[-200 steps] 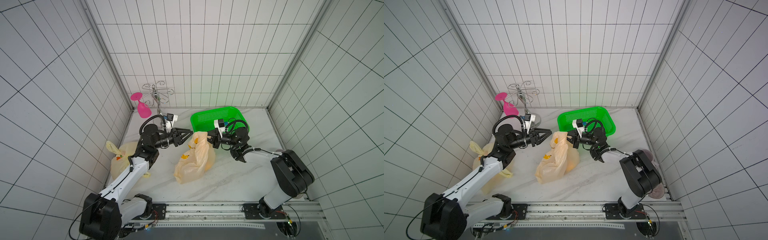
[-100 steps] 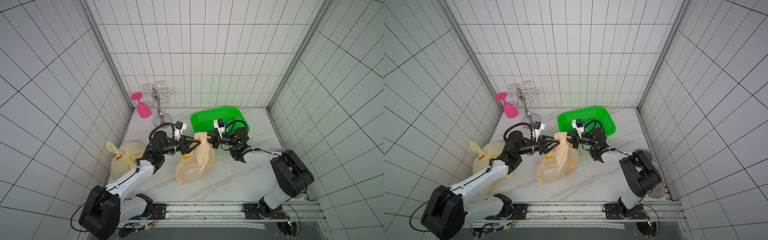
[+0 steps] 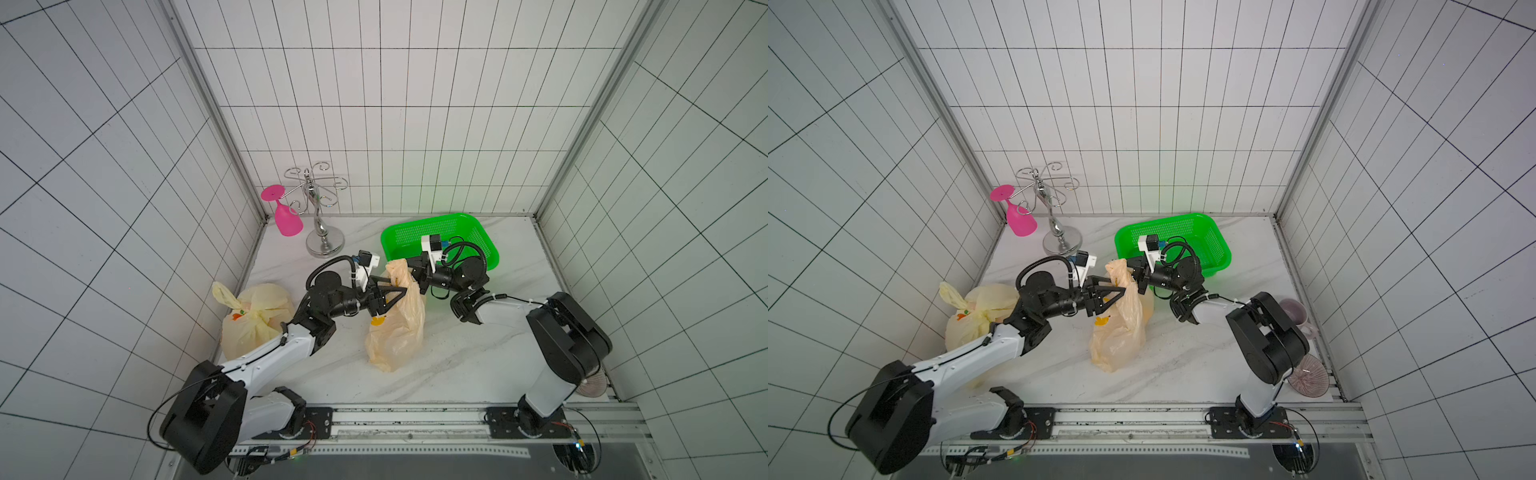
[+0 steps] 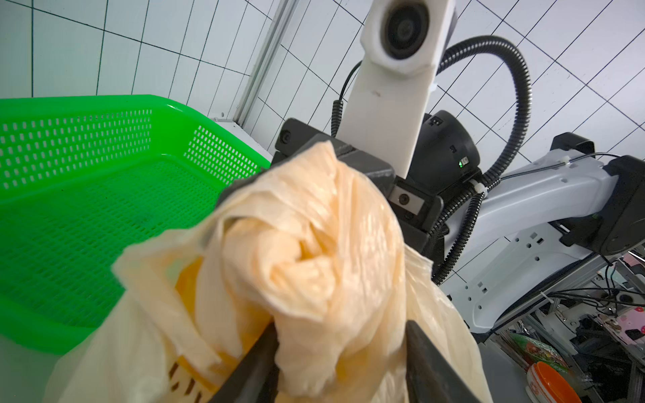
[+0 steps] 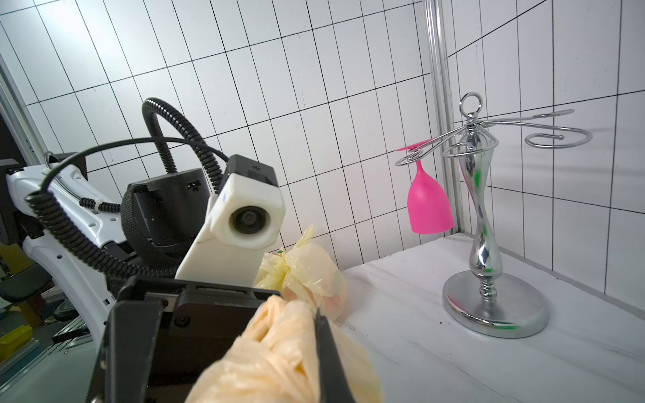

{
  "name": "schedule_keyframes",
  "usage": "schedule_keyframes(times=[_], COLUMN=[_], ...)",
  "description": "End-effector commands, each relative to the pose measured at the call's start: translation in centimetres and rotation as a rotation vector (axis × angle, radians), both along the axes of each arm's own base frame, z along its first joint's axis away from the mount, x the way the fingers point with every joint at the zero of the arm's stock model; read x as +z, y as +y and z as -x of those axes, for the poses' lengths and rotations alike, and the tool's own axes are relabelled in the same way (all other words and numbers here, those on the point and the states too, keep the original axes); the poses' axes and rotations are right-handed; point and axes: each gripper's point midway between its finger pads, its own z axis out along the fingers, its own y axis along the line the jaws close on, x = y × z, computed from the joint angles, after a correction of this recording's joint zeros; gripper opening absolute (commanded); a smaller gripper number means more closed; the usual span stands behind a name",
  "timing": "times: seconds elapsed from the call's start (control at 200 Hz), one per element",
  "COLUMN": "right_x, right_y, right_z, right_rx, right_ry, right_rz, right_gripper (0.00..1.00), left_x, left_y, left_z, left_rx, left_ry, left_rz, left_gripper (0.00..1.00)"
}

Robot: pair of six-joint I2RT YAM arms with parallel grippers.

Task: Place the peach into a plastic bag & tie a knot
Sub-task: Tie the plastic bag at the center of the board.

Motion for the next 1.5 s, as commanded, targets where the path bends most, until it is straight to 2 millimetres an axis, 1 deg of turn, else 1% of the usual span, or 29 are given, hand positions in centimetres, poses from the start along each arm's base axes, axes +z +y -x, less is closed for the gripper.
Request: schedule_keyframes(times=[0.0,0.045,0.165,0.23,0.3,0.37,0.445,0.515,0.57,0.635,0.715,0.785,0.905,1.0,1.085,1.289,1.494], right_x=[5.5,5.3,4.8,4.6,4.5,4.6,4.6,4.6,4.6,4.7,4.9,5.0,5.0,5.0,5.0,5.0,5.2], right_y=[-0.2,-0.2,-0.4,-0.5,-0.6,-0.6,-0.5,-0.5,-0.4,-0.4,-0.4,-0.4,-0.3,-0.2,-0.2,0.0,0.4], right_z=[0.3,0.3,0.2,0.1,0.2,0.3,0.7,1.0,1.1,1.1,1.1,1.0,0.9,0.8,0.7,0.7,1.2], right_rx=[-0.009,-0.009,-0.008,-0.010,-0.005,0.008,0.029,0.045,0.050,0.051,0.052,0.053,0.052,0.050,0.045,0.050,0.061], right_ry=[-0.143,-0.143,-0.146,-0.143,-0.148,-0.152,-0.157,-0.159,-0.160,-0.159,-0.159,-0.159,-0.157,-0.156,-0.154,-0.151,-0.153], right_rz=[-0.118,-0.115,-0.103,-0.097,-0.094,-0.090,-0.085,-0.080,-0.080,-0.081,-0.084,-0.086,-0.087,-0.086,-0.086,-0.085,-0.087], right_gripper=[0.02,0.01,0.00,0.00,0.00,0.00,0.00,0.00,0.00,0.00,0.00,0.00,0.00,0.00,0.00,0.00,0.00], left_x=[0.4,0.4,1.3,2.1,3.0,4.3,5.2,5.4,5.2,4.8,4.2,4.5,4.6,4.4,4.3,4.4,4.1], left_y=[1.1,1.5,3.5,4.9,6.6,8.2,8.9,8.5,7.8,6.6,5.6,4.8,3.6,3.3,3.4,3.6,2.3], left_z=[0.2,0.5,0.9,0.7,0.1,-0.9,-1.9,-3.0,-3.7,-3.8,-3.9,-3.5,-2.7,-2.1,-1.7,-1.4,-1.6], left_rx=[0.044,0.043,0.074,0.115,0.175,0.230,0.265,0.256,0.216,0.122,0.075,0.049,-0.003,-0.024,-0.022,-0.011,-0.039], left_ry=[-0.026,-0.013,-0.007,-0.014,-0.020,-0.029,-0.031,-0.006,0.025,0.035,0.050,0.013,0.004,0.001,-0.002,-0.020,-0.013], left_rz=[-0.021,-0.027,-0.025,-0.019,0.003,0.040,0.052,0.060,0.065,0.045,0.037,0.036,0.033,0.032,0.032,0.022,0.012], left_gripper=[0.58,0.58,0.58,0.58,0.56,0.50,0.41,0.30,0.27,0.26,0.28,0.29,0.31,0.33,0.36,0.48,0.49])
